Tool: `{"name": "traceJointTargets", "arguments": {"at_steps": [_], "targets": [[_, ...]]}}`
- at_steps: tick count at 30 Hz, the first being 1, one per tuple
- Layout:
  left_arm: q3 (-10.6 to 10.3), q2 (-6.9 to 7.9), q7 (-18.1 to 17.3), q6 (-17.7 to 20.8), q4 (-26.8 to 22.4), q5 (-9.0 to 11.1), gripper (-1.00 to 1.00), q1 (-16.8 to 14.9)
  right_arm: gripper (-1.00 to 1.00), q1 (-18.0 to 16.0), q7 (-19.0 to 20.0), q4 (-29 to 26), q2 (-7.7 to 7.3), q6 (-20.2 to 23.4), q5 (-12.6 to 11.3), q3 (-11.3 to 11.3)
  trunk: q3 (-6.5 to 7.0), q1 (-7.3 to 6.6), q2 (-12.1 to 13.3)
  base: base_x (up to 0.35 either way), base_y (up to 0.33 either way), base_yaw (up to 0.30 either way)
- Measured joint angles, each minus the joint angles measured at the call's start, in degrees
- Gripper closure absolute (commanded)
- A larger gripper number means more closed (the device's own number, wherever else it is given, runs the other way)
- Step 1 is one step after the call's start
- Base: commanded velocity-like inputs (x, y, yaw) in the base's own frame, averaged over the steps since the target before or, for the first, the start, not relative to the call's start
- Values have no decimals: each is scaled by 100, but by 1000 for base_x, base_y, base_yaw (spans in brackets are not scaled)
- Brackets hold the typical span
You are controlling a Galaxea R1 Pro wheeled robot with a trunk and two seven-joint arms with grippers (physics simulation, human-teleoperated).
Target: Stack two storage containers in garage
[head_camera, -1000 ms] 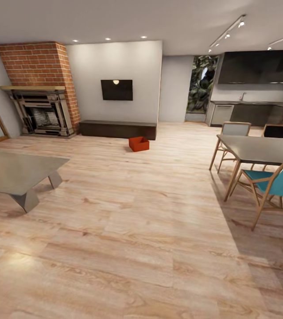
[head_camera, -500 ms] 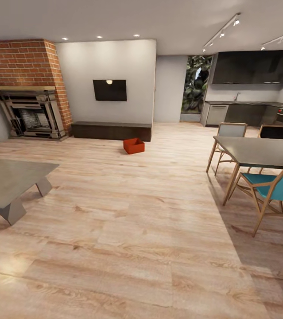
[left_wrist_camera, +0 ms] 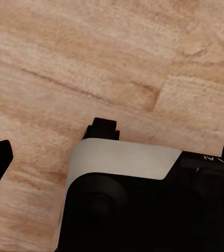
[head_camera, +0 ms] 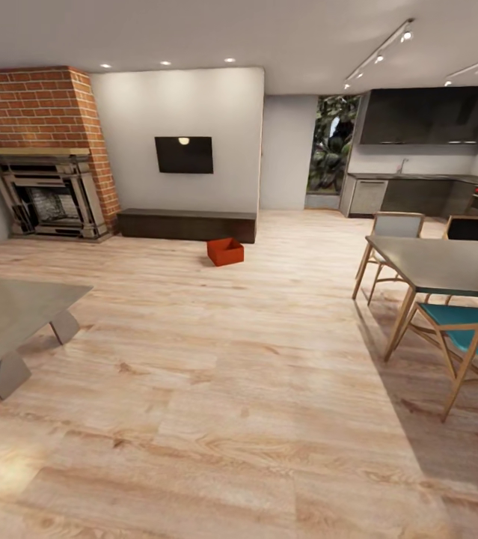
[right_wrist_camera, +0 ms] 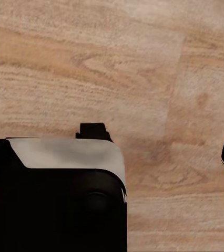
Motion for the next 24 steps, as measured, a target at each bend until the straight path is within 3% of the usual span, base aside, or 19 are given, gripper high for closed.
{"name": "traceJointTargets", "arguments": {"at_steps": [24], "targets": [[1, 3, 0, 0, 0, -1, -100, 0, -100, 0, 8, 0, 0, 1, 8, 16, 2, 0, 0, 321, 0, 0]]}}
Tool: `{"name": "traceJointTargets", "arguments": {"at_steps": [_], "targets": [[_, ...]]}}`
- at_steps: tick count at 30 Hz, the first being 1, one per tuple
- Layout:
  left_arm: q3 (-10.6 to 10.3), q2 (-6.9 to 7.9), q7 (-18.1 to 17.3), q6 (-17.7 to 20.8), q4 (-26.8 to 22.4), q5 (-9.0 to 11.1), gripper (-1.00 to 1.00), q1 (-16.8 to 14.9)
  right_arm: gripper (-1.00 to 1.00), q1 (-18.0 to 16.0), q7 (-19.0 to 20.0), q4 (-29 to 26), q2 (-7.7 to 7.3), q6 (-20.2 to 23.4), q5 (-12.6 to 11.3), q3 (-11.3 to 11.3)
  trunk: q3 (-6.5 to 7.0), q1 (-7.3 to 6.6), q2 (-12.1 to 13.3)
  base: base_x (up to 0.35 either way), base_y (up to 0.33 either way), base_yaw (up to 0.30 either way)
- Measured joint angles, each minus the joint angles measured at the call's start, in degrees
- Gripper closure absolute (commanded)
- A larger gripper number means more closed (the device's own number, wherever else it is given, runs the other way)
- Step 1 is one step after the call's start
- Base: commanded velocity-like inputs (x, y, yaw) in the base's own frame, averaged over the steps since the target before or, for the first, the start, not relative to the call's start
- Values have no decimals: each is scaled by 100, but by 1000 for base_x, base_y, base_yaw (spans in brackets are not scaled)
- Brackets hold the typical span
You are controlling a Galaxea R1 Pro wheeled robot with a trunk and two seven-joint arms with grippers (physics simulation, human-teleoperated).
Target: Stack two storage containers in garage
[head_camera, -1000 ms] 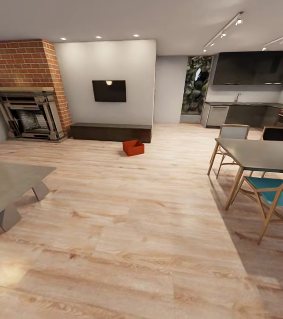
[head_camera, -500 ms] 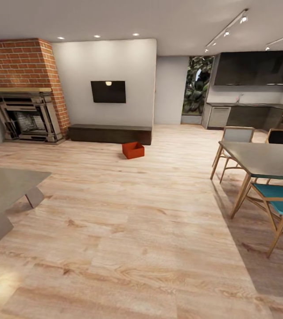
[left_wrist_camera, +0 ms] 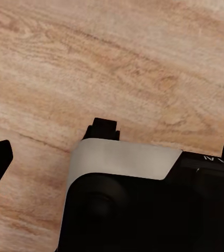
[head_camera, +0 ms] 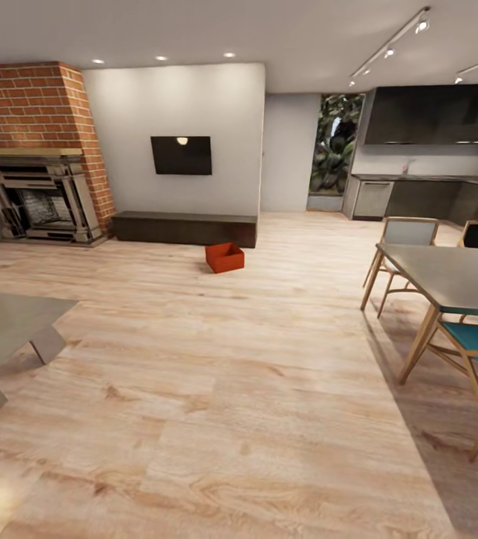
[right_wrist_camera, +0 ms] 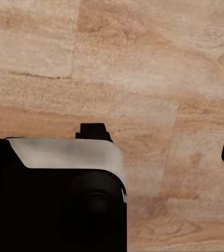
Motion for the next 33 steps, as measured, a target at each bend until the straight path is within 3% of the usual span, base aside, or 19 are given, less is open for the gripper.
{"name": "traceJointTargets", "arguments": {"at_steps": [33], "targets": [[-1, 0, -1, 0, 0, 0, -100, 0, -100, 0, -6, 0, 0, -3, 0, -3, 0, 0, 0, 321, 0, 0]]}}
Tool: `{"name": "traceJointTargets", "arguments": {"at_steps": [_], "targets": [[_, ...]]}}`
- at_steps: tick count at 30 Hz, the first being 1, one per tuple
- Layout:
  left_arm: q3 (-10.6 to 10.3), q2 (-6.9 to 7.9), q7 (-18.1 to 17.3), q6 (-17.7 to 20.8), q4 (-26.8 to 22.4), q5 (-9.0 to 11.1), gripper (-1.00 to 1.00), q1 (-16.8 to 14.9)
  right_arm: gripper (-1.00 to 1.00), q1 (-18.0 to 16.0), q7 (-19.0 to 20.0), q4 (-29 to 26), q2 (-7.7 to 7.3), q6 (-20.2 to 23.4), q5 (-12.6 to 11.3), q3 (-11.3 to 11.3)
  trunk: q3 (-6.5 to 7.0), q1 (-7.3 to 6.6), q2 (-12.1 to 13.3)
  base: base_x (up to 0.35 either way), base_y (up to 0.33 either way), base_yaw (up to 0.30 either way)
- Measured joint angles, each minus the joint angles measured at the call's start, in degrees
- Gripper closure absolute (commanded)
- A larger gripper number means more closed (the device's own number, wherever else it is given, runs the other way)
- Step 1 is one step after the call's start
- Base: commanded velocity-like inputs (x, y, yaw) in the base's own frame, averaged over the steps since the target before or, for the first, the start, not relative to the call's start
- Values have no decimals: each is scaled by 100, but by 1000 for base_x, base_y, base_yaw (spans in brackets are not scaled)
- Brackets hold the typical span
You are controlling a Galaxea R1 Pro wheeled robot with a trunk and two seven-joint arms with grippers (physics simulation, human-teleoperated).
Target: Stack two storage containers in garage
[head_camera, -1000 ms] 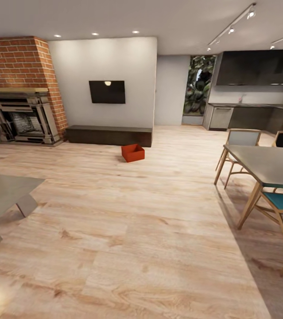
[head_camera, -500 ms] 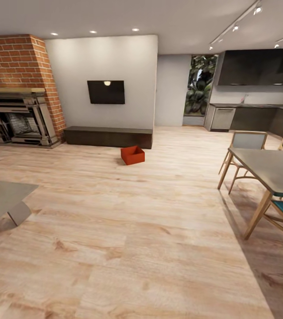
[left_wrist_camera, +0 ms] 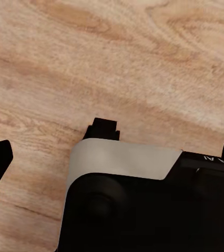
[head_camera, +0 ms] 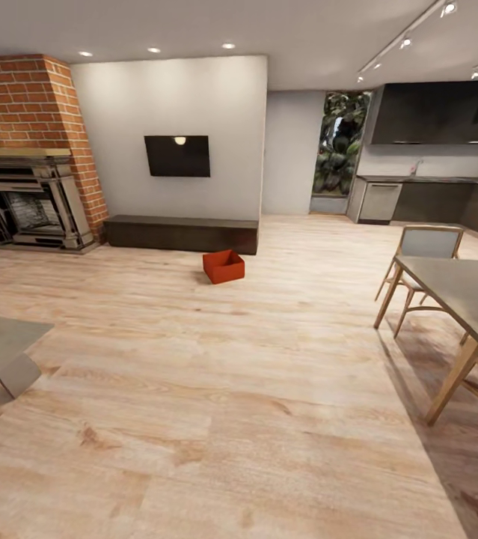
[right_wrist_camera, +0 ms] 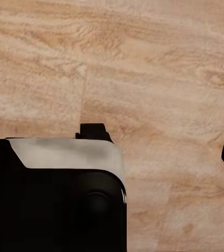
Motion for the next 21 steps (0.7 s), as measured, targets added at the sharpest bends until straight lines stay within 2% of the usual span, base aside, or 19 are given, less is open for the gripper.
{"name": "traceJointTargets", "arguments": {"at_steps": [21], "targets": [[4, 0, 3, 0, 0, -4, -100, 0, -100, 0, 6, 0, 0, -3, 0, -4, 0, 0, 0, 321, 0, 0]]}}
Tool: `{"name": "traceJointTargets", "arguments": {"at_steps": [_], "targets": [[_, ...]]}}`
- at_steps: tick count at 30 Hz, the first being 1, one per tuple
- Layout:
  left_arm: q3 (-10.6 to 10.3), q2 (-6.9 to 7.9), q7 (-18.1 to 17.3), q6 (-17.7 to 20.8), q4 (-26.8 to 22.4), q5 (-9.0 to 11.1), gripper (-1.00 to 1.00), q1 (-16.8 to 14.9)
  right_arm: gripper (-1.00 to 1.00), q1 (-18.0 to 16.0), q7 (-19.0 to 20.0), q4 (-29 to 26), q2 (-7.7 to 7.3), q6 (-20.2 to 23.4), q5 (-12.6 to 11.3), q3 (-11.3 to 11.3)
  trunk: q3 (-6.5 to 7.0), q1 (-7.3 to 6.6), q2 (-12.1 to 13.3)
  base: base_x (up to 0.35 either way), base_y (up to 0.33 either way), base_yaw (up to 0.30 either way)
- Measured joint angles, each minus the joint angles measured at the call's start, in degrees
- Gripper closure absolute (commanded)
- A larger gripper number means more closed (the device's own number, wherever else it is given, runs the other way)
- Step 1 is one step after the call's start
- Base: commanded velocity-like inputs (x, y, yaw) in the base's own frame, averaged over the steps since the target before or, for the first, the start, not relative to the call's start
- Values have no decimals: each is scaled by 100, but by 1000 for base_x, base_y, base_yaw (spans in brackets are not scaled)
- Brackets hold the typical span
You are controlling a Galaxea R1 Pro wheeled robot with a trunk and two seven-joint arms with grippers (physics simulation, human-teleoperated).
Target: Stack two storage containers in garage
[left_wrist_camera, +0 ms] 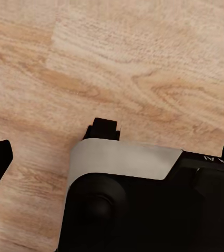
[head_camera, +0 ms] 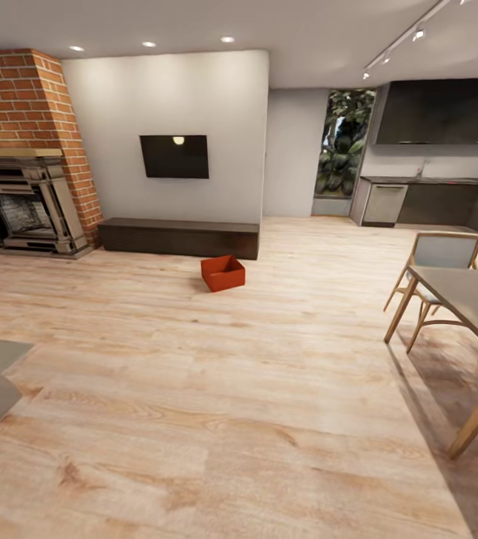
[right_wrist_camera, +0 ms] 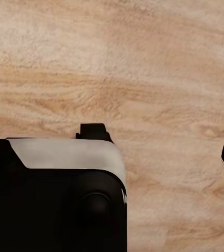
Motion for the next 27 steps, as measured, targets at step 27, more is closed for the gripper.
{"name": "traceJointTargets", "arguments": {"at_steps": [27], "targets": [[-4, -1, 2, 0, 0, -4, -100, 0, -100, 0, 1, 0, 0, 0, 0, 0, 0, 0, 0, 321, 0, 0]]}}
